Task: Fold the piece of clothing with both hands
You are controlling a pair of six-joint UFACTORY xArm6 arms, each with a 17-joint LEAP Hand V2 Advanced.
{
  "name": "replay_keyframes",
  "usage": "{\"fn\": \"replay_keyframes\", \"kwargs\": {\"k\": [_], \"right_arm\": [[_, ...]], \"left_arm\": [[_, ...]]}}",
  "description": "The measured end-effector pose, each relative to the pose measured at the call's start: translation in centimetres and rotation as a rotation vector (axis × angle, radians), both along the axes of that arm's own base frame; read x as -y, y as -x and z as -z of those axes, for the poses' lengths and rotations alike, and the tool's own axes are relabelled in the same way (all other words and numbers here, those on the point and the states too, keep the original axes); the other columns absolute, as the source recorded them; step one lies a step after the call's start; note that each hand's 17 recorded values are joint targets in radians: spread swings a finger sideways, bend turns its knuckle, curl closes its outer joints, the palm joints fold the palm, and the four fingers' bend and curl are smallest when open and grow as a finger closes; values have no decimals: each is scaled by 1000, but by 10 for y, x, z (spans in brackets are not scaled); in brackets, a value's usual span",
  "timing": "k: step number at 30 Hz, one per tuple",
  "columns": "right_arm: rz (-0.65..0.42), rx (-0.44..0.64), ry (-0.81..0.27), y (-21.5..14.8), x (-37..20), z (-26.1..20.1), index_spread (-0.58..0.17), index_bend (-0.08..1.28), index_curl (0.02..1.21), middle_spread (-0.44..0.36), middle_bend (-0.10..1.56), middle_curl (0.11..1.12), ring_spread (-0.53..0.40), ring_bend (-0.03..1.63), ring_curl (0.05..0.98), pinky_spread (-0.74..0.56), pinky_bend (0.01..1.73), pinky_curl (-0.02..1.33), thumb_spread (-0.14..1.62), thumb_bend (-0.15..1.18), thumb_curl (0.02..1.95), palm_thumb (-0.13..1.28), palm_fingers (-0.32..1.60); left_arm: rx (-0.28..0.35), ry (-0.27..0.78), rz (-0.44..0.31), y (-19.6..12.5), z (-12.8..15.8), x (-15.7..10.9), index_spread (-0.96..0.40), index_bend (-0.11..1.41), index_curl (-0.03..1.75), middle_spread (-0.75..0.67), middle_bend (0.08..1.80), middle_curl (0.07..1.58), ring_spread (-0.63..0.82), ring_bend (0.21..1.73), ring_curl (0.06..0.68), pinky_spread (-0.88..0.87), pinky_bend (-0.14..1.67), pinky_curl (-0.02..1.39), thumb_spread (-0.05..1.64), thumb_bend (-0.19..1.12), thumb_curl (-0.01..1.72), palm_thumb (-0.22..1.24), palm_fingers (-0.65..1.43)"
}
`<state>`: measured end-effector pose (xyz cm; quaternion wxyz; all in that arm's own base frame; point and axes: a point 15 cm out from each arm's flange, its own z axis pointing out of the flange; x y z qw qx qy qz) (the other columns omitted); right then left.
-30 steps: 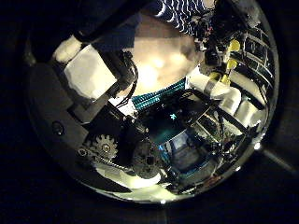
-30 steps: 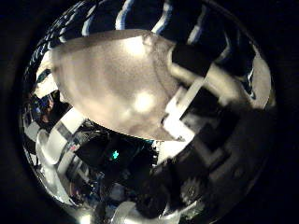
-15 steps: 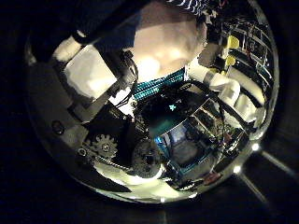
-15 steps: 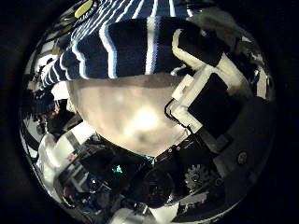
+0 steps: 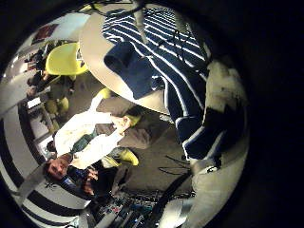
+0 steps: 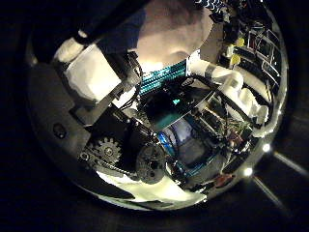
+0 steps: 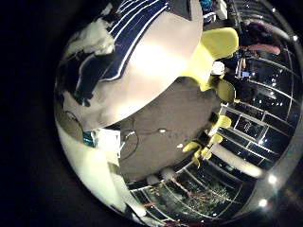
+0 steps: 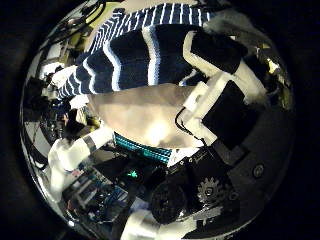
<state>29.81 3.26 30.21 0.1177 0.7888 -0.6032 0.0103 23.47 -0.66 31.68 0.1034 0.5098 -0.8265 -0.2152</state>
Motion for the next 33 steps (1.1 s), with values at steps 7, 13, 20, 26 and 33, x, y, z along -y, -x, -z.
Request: {"fn": "replay_keyframes", "kwargs": {"k": [7, 13, 20, 26, 33], "right_arm": [[9, 40, -17, -1, 0, -46, -371, 1008, 1027, -179, 1303, 913, -225, 1457, 741, -116, 1601, 504, 1310, -7, 572, 990, 966], [19, 49, -22, -17, -1, -71, -365, 1007, 1037, -173, 1313, 904, -223, 1455, 749, -120, 1574, 551, 1305, -7, 588, 992, 965], [34, -58, 38, -73, -1, -46, -361, 1004, 1045, -170, 1324, 899, -223, 1452, 755, -129, 1540, 608, 1296, -8, 605, 980, 964], [30, -144, 140, -136, 7, -14, -358, 1008, 1048, -168, 1329, 894, -224, 1444, 761, -134, 1510, 660, 1301, -8, 613, 964, 962], [39, -216, 169, -187, 9, 44, -355, 1015, 1048, -166, 1332, 889, -228, 1437, 768, -139, 1473, 721, 1299, -8, 623, 956, 964]], "left_arm": [[53, -2, -17, -11, -38, -8, -669, 182, 1492, -731, 752, 1246, -459, 1398, 508, -568, 1288, 703, 1098, -13, 617, 867, 1005], [69, -24, -34, -34, -64, -14, -655, 179, 1501, -738, 743, 1249, -460, 1399, 511, -571, 1284, 707, 1096, -13, 618, 864, 1010], [72, -99, 11, -113, -33, -25, -631, 170, 1507, -747, 733, 1257, -459, 1406, 516, -569, 1286, 719, 1095, -13, 620, 863, 992], [58, -156, 80, -181, 15, -29, -611, 178, 1516, -750, 733, 1269, -456, 1411, 522, -571, 1279, 731, 1095, -13, 620, 863, 959], [52, -177, 109, -243, 57, -25, -589, 184, 1523, -750, 731, 1279, -456, 1420, 527, -580, 1259, 744, 1089, -16, 617, 858, 932]]}}
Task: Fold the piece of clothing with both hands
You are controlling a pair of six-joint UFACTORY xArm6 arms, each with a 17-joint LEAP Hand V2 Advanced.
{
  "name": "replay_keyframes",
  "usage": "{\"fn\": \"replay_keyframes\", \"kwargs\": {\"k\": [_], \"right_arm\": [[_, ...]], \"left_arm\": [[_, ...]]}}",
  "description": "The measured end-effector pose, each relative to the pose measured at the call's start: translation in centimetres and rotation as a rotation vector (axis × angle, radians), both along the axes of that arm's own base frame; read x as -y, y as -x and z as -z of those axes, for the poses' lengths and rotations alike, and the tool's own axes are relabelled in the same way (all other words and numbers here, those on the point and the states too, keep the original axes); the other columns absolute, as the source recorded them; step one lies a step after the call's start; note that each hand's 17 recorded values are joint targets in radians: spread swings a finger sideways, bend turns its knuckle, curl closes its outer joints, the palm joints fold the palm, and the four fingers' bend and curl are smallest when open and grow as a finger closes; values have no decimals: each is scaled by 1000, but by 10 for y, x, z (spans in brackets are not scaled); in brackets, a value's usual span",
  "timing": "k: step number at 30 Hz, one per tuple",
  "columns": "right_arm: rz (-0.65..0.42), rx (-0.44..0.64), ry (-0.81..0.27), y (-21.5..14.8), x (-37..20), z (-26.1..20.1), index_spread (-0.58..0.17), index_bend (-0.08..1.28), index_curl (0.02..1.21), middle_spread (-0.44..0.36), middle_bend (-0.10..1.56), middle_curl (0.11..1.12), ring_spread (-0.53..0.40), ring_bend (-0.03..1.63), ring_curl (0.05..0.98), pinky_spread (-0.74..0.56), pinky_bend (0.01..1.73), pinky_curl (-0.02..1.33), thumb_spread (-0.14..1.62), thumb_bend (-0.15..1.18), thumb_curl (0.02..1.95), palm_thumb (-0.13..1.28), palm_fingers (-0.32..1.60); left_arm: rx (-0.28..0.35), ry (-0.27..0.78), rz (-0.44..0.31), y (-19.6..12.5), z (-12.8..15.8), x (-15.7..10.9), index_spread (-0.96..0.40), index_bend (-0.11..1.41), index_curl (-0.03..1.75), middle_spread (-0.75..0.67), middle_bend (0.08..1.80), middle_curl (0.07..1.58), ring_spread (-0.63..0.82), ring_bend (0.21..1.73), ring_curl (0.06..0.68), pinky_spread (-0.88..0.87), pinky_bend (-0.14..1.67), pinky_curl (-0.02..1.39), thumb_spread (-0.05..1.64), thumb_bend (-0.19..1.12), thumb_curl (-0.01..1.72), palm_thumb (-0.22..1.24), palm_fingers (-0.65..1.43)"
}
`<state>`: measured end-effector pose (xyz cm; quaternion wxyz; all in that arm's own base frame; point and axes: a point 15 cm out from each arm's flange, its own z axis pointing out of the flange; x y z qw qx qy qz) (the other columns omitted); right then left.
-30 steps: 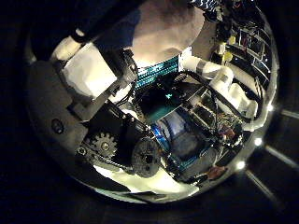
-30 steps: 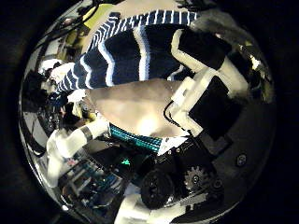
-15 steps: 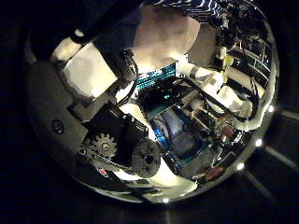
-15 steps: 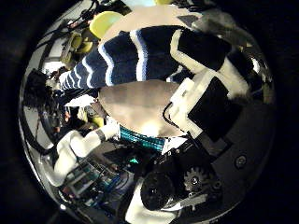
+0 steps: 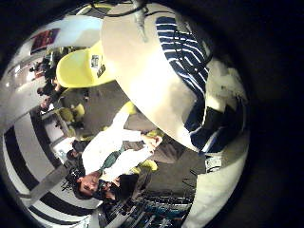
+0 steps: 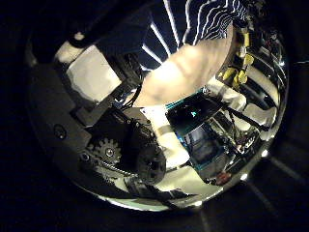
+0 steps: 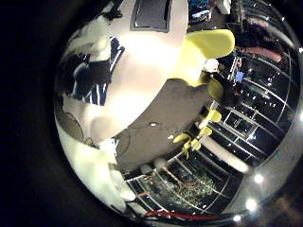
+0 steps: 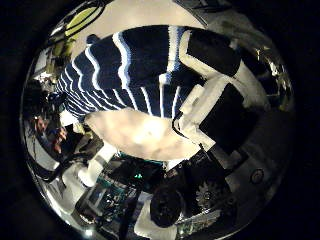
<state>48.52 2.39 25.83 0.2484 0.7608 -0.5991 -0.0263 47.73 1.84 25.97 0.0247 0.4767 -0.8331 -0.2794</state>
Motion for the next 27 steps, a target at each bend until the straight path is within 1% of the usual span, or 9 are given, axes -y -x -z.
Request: {"fn": "replay_keyframes", "kwargs": {"k": [6, 9, 12, 14, 16, 17, 20, 24, 27], "right_arm": [[-23, 41, -6, -30, -5, 44, -354, 999, 1044, -170, 1329, 885, -228, 1434, 774, -148, 1445, 774, 1288, -23, 607, 893, 949], [-16, 94, -20, -47, -2, 53, -361, 938, 1039, -166, 1297, 873, -226, 1438, 768, -172, 1413, 778, 1307, -22, 586, 850, 893], [11, 165, -37, -68, 8, 61, -384, 798, 1008, -173, 1221, 834, -226, 1431, 734, -222, 1366, 759, 1345, -14, 551, 815, 824], [40, 198, -50, -77, 20, 63, -391, 526, 942, -196, 1086, 794, -243, 1436, 724, -293, 1387, 758, 1357, -29, 524, 759, 490], [57, 212, -54, -80, 27, 63, -400, 385, 885, -217, 1024, 767, -251, 1449, 709, -332, 1389, 738, 1355, -31, 507, 723, 402], [59, 216, -55, -80, 29, 61, -412, 302, 821, -229, 908, 723, -256, 1398, 679, -328, 1336, 712, 1342, -38, 487, 677, 197], [76, 235, -75, -80, 32, 48, -429, 281, 745, -206, 788, 663, -220, 1272, 635, -202, 1194, 686, 1305, -49, 449, 602, -31], [142, 264, -132, -78, 43, 28, -431, 245, 631, -144, 652, 575, -140, 1090, 532, 31, 1062, 590, 1242, -52, 399, 489, -42], [173, 288, -161, -76, 57, 12, -420, 233, 590, -108, 601, 539, -77, 997, 489, 168, 1004, 549, 1208, -44, 374, 436, -33]], "left_arm": [[8, 0, -8, -41, 32, 2, -570, 181, 1514, -745, 733, 1269, -466, 1378, 516, -595, 1221, 740, 1075, -32, 591, 798, 887], [49, 0, -42, -53, 39, -2, -560, 179, 1502, -741, 741, 1253, -475, 1341, 506, -606, 1190, 730, 1073, -36, 567, 744, 857], [131, 5, -74, -70, 43, -5, -548, 176, 1475, -731, 744, 1224, -488, 1246, 484, -620, 1131, 714, 1079, -44, 537, 661, 709], [162, 12, -93, -76, 44, -7, -540, 212, 1444, -708, 687, 1192, -476, 1139, 464, -605, 1046, 704, 1090, -40, 517, 616, 486], [199, 22, -106, -83, 41, -9, -534, 283, 1421, -655, 546, 1149, -427, 1065, 446, -577, 981, 698, 1099, -34, 504, 591, 323], [216, 27, -115, -86, 38, -10, -530, 319, 1409, -625, 477, 1126, -399, 1040, 438, -562, 952, 690, 1104, -33, 498, 578, 286], [255, 46, -149, -89, 25, -18, -517, 369, 1373, -547, 340, 1069, -340, 1005, 411, -532, 895, 666, 1111, -28, 483, 553, 252], [276, 91, -186, -86, 11, -22, -492, 440, 1322, -381, 165, 971, -228, 944, 390, -434, 807, 651, 1126, -24, 466, 535, 176], [290, 132, -206, -84, 1, -21, -469, 455, 1285, -268, 150, 898, -176, 922, 376, -376, 770, 642, 1132, -20, 457, 531, 172]]}}
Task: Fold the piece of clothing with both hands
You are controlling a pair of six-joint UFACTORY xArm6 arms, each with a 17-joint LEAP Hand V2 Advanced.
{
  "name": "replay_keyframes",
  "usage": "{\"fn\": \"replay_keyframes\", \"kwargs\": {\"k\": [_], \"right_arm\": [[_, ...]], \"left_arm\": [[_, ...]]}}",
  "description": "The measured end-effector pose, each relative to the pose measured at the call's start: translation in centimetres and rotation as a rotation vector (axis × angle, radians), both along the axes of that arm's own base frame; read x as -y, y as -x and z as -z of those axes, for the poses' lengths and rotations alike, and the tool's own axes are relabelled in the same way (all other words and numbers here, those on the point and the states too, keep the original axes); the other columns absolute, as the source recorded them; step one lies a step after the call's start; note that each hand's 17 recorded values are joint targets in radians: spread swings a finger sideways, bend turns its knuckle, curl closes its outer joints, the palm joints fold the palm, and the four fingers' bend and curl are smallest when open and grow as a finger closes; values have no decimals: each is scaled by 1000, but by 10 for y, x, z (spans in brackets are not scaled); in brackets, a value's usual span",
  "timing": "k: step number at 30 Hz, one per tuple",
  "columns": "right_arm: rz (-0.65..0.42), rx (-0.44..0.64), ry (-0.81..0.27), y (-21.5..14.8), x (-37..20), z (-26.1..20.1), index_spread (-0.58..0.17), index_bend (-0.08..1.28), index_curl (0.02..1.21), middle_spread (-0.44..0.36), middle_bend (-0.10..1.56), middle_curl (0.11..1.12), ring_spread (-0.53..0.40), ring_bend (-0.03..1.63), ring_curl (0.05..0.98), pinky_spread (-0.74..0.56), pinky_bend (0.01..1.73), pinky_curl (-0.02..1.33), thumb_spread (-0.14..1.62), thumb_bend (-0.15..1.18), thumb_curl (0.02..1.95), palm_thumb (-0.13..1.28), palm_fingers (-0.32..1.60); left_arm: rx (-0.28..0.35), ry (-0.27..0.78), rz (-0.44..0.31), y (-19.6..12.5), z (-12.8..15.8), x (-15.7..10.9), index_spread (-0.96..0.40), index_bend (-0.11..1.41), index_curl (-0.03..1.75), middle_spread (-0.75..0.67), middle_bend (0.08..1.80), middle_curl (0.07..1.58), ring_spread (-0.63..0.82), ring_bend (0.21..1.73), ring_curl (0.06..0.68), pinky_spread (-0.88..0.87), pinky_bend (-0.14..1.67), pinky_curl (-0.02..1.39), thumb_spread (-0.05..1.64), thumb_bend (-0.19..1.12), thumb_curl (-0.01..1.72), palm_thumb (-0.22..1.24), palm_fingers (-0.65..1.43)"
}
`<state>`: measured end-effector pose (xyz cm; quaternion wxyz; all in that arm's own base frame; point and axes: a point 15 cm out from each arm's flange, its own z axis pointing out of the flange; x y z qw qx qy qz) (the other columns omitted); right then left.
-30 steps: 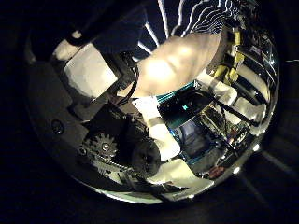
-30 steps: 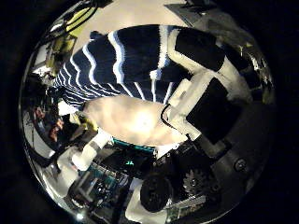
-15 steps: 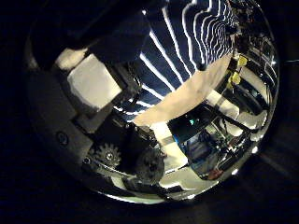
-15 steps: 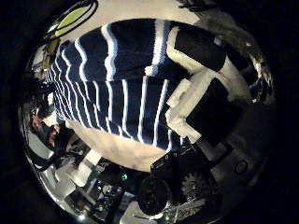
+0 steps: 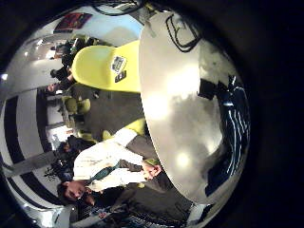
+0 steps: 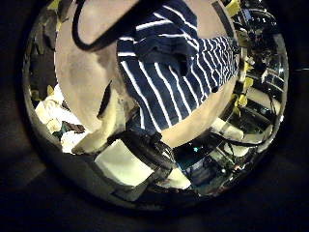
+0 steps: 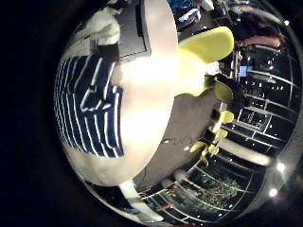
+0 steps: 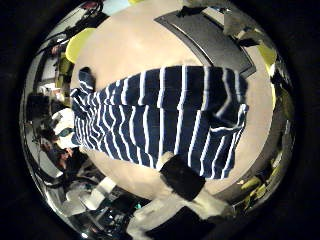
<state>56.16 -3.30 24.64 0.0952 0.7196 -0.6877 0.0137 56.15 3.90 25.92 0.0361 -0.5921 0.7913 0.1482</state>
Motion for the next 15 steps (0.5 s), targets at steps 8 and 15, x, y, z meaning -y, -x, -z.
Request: {"fn": "replay_keyframes", "kwargs": {"k": [8, 15], "right_arm": [[23, 63, -52, 4, 18, -39, -394, 208, 497, -60, 492, 453, 54, 818, 384, 391, 814, 428, 1164, -25, 330, 359, 57], [69, -68, -63, 26, 34, -3, -299, 192, 466, -9, 418, 414, 104, 751, 344, 442, 745, 376, 1158, -29, 308, 321, 126]], "left_arm": [[-81, 119, -5, 49, 2, 10, -414, 479, 1206, -79, 174, 747, -91, 880, 359, -227, 664, 621, 1154, -18, 436, 524, 158], [-132, 195, 5, 85, 32, 26, -373, 465, 1154, -13, 185, 658, -67, 850, 343, -160, 613, 599, 1172, -18, 426, 522, 190]]}}
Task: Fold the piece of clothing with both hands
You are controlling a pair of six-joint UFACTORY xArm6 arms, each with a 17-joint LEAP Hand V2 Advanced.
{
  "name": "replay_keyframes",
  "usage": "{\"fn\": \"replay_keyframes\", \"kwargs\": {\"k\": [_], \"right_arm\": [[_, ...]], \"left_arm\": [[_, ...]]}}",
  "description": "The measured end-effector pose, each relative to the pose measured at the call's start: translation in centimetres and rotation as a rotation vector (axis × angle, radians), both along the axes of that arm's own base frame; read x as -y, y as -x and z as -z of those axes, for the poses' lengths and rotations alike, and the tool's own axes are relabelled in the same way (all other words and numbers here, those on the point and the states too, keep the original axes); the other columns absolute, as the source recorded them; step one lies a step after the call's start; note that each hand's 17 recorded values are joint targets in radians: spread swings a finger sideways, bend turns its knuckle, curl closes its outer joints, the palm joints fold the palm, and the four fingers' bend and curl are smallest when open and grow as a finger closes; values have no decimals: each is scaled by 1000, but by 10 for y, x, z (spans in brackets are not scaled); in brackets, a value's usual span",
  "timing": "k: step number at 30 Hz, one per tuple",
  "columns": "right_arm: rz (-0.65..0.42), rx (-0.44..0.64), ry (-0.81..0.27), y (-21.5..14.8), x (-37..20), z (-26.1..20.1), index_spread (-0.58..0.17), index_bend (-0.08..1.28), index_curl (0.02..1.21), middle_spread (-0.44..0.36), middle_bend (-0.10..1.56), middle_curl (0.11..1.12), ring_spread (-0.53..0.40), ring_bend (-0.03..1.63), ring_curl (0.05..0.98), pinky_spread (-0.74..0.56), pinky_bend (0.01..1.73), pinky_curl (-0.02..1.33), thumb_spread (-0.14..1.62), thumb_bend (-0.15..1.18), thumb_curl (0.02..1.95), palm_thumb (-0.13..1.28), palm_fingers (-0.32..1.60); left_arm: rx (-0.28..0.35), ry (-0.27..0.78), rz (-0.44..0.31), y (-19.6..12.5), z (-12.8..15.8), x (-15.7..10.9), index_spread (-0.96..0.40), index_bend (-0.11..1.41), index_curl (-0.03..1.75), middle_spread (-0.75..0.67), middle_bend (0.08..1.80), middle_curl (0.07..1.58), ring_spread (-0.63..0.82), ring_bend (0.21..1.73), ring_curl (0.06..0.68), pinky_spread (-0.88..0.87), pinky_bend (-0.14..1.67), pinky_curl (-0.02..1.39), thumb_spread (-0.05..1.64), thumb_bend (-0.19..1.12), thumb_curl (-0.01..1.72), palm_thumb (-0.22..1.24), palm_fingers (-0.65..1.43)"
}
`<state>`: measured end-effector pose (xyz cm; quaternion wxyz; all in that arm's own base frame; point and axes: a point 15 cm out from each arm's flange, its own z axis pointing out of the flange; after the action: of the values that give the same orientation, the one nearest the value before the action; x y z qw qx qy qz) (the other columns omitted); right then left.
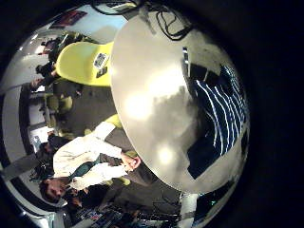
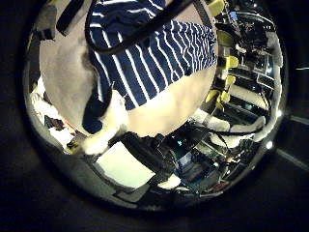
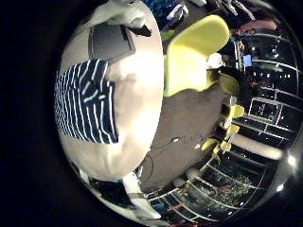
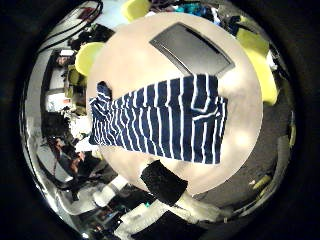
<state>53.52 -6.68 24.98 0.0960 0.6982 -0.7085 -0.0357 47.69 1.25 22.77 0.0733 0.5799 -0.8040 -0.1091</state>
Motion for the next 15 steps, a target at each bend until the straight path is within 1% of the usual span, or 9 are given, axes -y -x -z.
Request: {"fn": "replay_keyframes", "kwargs": {"k": [3, 8, 13, 15], "right_arm": [[9, -46, -7, 4, 1, 23, -267, 183, 453, 14, 395, 403, 121, 731, 331, 451, 730, 362, 1143, -29, 300, 298, 146], [31, -112, -55, 12, -4, 62, -233, 192, 438, 34, 357, 388, 127, 704, 313, 449, 712, 341, 1126, -25, 292, 275, 177], [8, -165, -60, 26, -18, 87, -222, 185, 432, 41, 322, 377, 125, 678, 298, 449, 701, 321, 1108, -24, 291, 266, 203], [8, -180, -60, 28, -20, 94, -219, 175, 425, 47, 300, 371, 125, 678, 294, 456, 727, 322, 1104, -24, 291, 265, 219]], "left_arm": [[-9, 25, 0, 7, 9, 4, -359, 460, 1138, -1, 187, 630, -58, 840, 338, -138, 591, 591, 1177, -17, 422, 522, 200], [-18, 38, 0, 10, 12, 7, -342, 452, 1117, 8, 193, 592, -51, 819, 328, -116, 556, 578, 1182, -17, 416, 524, 216], [-31, 49, 0, 15, 14, 6, -325, 441, 1104, 12, 192, 562, -48, 801, 320, -95, 524, 566, 1183, -17, 412, 525, 231], [-35, 52, 5, 16, 13, 6, -319, 437, 1100, 13, 191, 551, -47, 795, 317, -89, 516, 563, 1184, -17, 411, 525, 237]]}}
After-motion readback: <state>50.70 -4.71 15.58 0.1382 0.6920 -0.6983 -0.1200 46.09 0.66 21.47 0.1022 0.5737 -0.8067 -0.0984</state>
